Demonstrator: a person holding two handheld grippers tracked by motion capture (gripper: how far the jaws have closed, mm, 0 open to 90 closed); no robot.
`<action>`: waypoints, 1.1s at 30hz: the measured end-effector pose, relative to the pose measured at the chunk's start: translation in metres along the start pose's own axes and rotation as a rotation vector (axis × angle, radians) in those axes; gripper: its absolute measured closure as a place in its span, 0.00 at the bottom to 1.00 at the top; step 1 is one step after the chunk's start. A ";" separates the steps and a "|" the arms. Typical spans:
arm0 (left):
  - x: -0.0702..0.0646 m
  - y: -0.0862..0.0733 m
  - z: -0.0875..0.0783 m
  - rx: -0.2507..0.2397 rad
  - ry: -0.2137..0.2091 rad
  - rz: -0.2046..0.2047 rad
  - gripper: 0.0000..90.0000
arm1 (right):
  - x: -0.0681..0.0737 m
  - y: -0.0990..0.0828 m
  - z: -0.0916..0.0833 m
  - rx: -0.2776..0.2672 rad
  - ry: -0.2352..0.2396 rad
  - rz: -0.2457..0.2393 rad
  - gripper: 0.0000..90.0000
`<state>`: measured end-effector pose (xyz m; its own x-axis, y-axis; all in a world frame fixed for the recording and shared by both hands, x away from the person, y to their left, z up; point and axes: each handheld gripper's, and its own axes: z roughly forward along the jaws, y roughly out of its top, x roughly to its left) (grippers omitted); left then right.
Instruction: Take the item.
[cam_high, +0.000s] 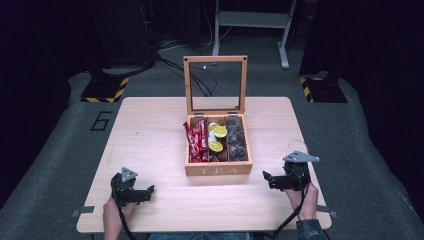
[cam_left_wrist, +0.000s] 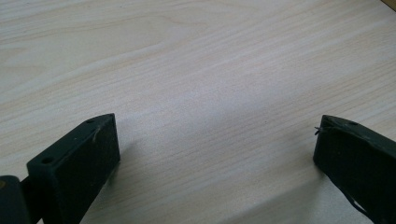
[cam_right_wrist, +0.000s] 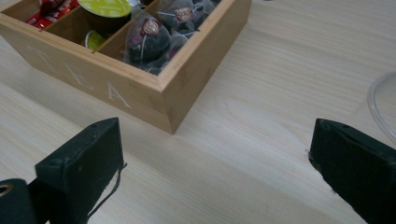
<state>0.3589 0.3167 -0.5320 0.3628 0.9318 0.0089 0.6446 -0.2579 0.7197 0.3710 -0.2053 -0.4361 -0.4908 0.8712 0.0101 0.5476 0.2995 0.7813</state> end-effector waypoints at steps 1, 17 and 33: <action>0.000 0.000 0.000 0.000 0.000 0.000 0.00 | 0.001 0.003 0.001 0.002 0.011 -0.007 0.02; 0.000 0.000 0.000 -0.001 0.000 -0.001 0.00 | 0.023 0.038 0.021 0.014 0.071 -0.085 0.03; -0.001 0.000 0.000 -0.003 0.001 -0.012 0.00 | 0.035 0.065 0.053 0.049 0.150 -0.114 0.04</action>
<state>0.3585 0.3159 -0.5323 0.3545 0.9351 0.0009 0.6471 -0.2460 0.7216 0.4253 -0.1344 -0.4187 -0.6453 0.7637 0.0190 0.5130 0.4147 0.7516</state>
